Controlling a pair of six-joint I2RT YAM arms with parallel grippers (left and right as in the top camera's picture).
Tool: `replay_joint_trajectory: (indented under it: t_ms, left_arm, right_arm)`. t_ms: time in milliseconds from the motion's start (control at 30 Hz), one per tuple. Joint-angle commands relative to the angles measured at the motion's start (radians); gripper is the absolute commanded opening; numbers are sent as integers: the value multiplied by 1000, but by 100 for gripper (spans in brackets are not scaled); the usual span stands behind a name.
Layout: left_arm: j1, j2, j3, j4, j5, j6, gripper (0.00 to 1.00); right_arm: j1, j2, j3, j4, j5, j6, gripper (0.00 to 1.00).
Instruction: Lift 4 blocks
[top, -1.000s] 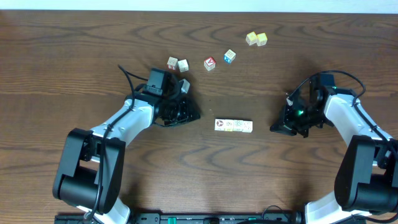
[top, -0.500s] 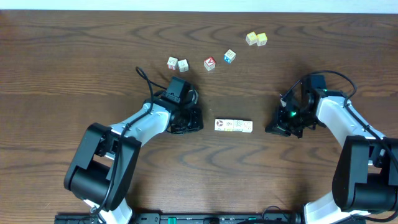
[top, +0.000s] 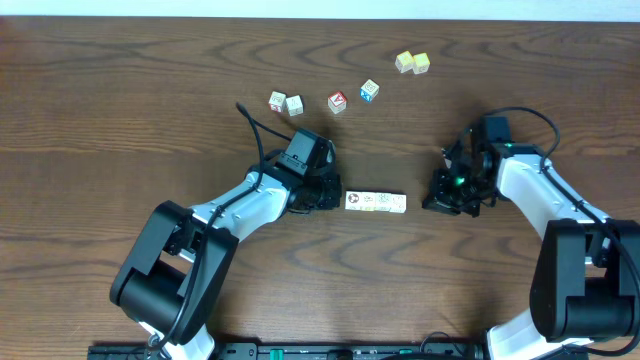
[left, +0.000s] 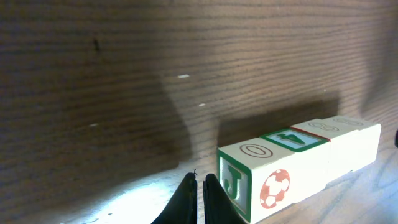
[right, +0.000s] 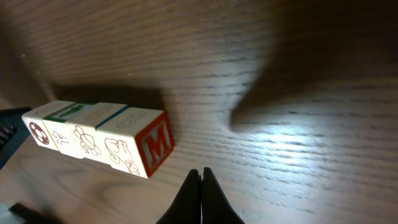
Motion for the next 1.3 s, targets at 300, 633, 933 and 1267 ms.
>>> replay_joint_trajectory:
  t_ms: [300, 633, 933, 1267]
  left_arm:
    - [-3, 19, -8, -32, -16, -15, 7]
    - [-3, 48, -8, -35, -1, -21, 7]
    - [-3, 48, -8, -32, 20, -20, 7]
    - [-3, 48, -8, -16, 48, -5, 7]
  right_arm:
    - [51, 5, -5, 34, 43, 49, 1]
    - [63, 5, -5, 49, 80, 54, 1]
    - [63, 5, -52, 114, 95, 61, 1]
    - [63, 5, -53, 135, -4, 57, 1]
